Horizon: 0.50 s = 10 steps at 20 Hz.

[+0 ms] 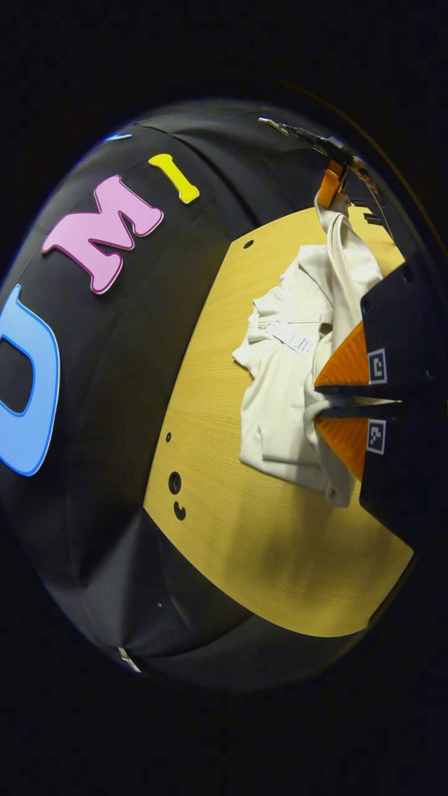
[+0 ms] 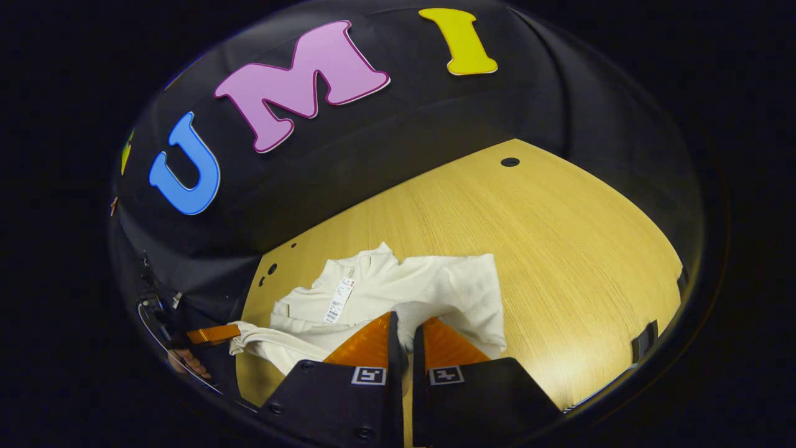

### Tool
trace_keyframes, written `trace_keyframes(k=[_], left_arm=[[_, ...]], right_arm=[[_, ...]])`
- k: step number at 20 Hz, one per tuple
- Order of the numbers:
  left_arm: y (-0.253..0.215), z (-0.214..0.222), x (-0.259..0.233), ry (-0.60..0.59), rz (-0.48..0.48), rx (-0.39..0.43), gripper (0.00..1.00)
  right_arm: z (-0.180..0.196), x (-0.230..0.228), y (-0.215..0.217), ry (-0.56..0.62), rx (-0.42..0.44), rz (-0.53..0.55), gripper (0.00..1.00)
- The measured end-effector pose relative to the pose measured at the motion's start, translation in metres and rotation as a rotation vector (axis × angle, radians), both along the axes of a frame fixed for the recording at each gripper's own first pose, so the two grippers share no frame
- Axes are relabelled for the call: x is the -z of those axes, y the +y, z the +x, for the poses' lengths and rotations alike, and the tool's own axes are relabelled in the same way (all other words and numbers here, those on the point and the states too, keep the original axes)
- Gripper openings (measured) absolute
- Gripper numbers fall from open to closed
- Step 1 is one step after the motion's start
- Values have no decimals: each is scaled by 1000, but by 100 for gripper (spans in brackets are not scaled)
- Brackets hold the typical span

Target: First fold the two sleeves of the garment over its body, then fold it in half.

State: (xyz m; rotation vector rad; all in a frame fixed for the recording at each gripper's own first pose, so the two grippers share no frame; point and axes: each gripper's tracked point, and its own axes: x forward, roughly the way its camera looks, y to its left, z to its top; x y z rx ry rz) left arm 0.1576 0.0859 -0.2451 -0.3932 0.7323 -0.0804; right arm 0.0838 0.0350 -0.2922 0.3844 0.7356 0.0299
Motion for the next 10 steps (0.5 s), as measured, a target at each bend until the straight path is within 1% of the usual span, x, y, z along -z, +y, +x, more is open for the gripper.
trace_keyframes(k=[5,10], left_arm=[[-4,44,29,31,64,4,6],[1,67,64,99,97,-24,6]], right_arm=[[28,29,-4,42,-12,-37,10],[51,61,-6,91,-45,-53,10]])
